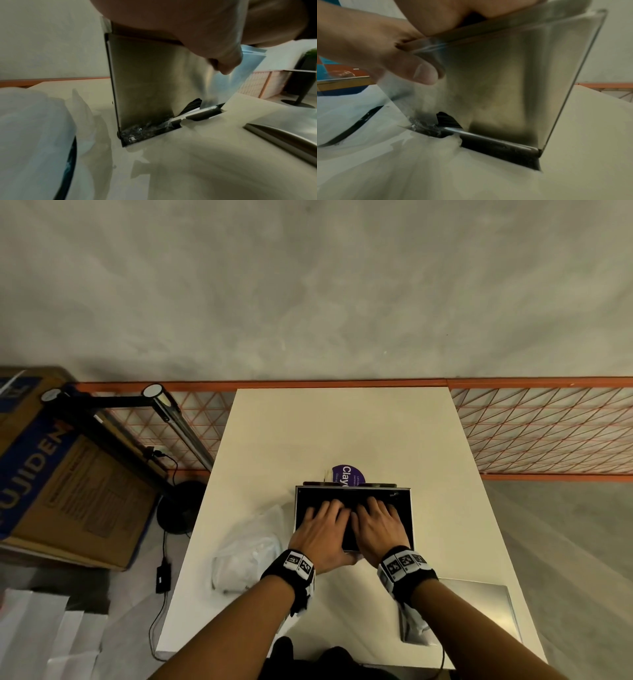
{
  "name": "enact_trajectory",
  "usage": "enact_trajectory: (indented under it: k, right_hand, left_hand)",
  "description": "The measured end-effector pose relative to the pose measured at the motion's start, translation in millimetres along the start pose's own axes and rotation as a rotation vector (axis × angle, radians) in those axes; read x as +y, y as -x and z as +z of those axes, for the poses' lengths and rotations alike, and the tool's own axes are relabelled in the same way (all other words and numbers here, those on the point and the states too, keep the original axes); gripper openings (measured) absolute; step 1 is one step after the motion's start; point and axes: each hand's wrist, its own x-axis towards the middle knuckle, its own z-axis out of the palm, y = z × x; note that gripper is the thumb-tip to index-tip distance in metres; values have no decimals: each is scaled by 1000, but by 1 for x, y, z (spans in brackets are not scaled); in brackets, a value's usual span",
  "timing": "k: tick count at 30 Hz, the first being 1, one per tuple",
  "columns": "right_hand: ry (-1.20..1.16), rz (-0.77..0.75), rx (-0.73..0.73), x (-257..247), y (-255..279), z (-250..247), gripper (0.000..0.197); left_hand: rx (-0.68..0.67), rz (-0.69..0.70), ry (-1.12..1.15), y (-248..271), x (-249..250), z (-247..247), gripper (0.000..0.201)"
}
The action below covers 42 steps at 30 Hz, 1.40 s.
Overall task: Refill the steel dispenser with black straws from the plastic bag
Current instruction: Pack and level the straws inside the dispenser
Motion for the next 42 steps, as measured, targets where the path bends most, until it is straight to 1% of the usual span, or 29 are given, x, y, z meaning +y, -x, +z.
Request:
enact_trajectory:
  k: [2,3,5,7,9,11,14,17,20,22,28,33,37,42]
  right_hand:
    - [19,-5,-26,-1,0,-2,41]
    - [21,0,-24,-2,0,-3,40]
    - [22,20,-19,-3,0,-4,36]
    - [31,23,-24,-4,0,-5,29]
    - [36,-8,-50,-5,-2,-7,24]
    - [13,-40,-61,-7,-6,-10,24]
    - [-74,-31,-14,-9,-14,-13,21]
    - [-141,-58,-81,-9,-23,-15,32]
    - [-109,-92,-203,-6,-32,-14,45]
    - [-94,-85,-261,-6,-37,-13,53]
    - [-135,-6,-390,-10,-49,-12,51]
    - [-123,13,-400,-8,-53,-8,55]
    - [-137,42,-455,-7,-57,-7,60]
    - [-152,68,-485,-6,-62,-14,62]
  left_hand:
    - [38,23,12,-2,-2,1,87]
    - [32,26,13,-4,-4,2,94]
    - [-44,7,19,-9,-6,2,107]
    - [-144,-20,36,-14,-6,2,113]
    - [-187,-37,48,-15,-5,2,109]
    - [-165,-41,48,-15,-3,0,100]
    - [-141,-58,44,-14,-2,-2,89]
    - [-120,-65,45,-12,-1,-1,89]
    - [-107,-61,73,-12,0,-1,93]
    - [-108,-60,75,-12,0,-2,96]
    - [-102,-63,70,-7,0,1,92]
    - [-101,-57,79,-10,-1,1,90]
    - [-99,-52,83,-11,-2,1,87]
    - [-99,-45,86,-10,-2,0,86]
